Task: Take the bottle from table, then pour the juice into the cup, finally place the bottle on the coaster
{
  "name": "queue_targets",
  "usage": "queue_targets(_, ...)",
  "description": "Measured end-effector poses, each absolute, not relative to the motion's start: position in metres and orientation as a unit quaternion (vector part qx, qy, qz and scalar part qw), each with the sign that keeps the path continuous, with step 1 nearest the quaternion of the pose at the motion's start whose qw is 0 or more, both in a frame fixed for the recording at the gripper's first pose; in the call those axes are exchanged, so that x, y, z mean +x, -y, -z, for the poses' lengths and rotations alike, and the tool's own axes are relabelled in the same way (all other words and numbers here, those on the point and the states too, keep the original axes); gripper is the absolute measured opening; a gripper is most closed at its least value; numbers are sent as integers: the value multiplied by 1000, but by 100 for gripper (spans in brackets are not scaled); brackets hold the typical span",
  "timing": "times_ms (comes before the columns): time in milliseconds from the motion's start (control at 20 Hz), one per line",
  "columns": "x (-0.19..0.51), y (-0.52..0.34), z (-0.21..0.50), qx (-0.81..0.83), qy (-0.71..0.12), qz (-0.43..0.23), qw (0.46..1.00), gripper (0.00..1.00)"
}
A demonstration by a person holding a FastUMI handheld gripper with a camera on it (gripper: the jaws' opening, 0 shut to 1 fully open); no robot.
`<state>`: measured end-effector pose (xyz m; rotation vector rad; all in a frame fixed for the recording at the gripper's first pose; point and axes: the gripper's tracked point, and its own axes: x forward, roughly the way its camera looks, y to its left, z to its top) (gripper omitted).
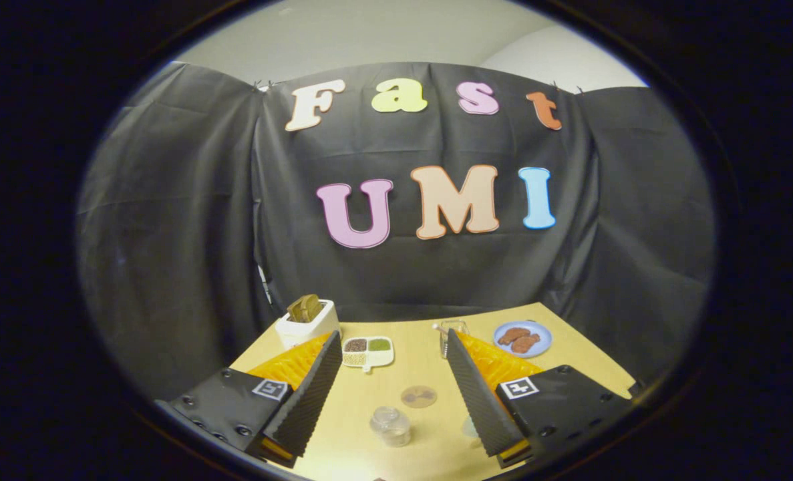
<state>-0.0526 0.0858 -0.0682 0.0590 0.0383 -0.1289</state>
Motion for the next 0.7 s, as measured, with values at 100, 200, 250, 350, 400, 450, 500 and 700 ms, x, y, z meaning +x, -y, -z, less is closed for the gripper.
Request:
queue_targets(100, -61, -91, 85, 32, -29, 86, 995, 98)
queue_targets(200, -68, -97, 100, 26, -38, 104, 994, 98)
queue_targets(250, -72, -98, 107, 27, -39, 115, 992, 98)
queue_targets(350, -78, -108, 120, 35, -40, 128, 990, 98)
queue_targets(400, -80, -110, 128, 37, -42, 136, 989, 98)
queue_targets(450, -83, -114, 139, 38, -49, 143, 988, 98)
queue_targets(500, -86, -118, 149, 40, -56, 146, 987, 98)
queue_targets(700, -91, -135, 187, 52, -81, 152, 984, 98)
